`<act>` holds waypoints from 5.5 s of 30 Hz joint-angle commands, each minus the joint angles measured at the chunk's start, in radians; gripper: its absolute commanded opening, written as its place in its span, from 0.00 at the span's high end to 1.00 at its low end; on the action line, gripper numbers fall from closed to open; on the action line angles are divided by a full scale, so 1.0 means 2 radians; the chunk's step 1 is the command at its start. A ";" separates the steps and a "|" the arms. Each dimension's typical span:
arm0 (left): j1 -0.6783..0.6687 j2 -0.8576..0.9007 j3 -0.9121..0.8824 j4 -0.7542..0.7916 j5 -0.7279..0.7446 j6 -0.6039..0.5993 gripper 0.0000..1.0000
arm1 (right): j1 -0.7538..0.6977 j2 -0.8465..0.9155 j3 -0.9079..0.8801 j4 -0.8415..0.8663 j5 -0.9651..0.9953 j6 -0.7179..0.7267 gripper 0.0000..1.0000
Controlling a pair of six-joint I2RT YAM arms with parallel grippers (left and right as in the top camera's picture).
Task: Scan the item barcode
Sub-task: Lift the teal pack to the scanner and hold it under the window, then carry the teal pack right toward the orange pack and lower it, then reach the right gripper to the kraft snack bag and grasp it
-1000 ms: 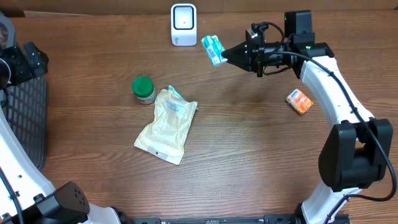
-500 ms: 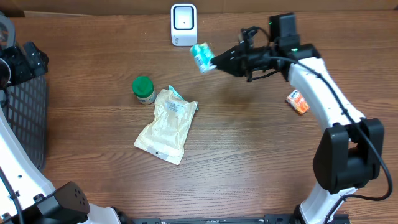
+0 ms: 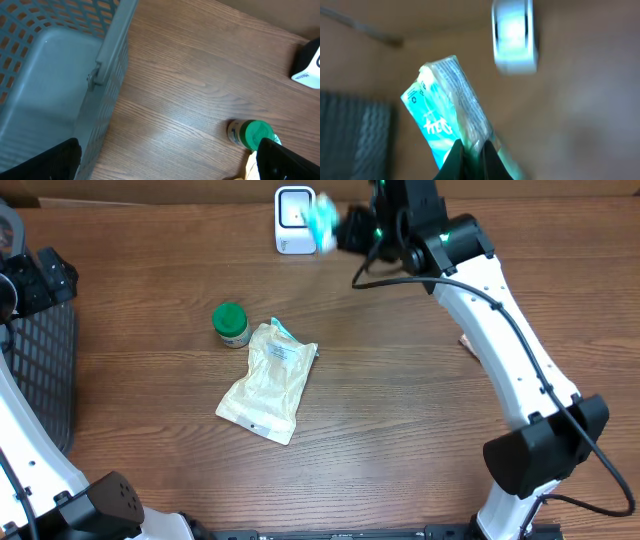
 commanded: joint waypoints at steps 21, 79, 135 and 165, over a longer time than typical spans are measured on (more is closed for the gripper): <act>-0.001 -0.001 0.004 0.000 0.003 0.013 0.00 | 0.059 0.254 0.016 0.432 0.362 -0.394 0.96; -0.001 -0.001 0.004 0.000 0.003 0.013 0.00 | -0.067 0.058 -0.071 -0.241 0.161 0.058 0.96; -0.001 -0.001 0.004 0.000 0.003 0.013 0.00 | 0.137 0.057 -0.367 0.219 -0.094 0.190 0.52; -0.001 -0.001 0.004 0.000 0.003 0.013 0.00 | 0.085 -0.097 -0.179 -0.207 0.185 0.053 0.96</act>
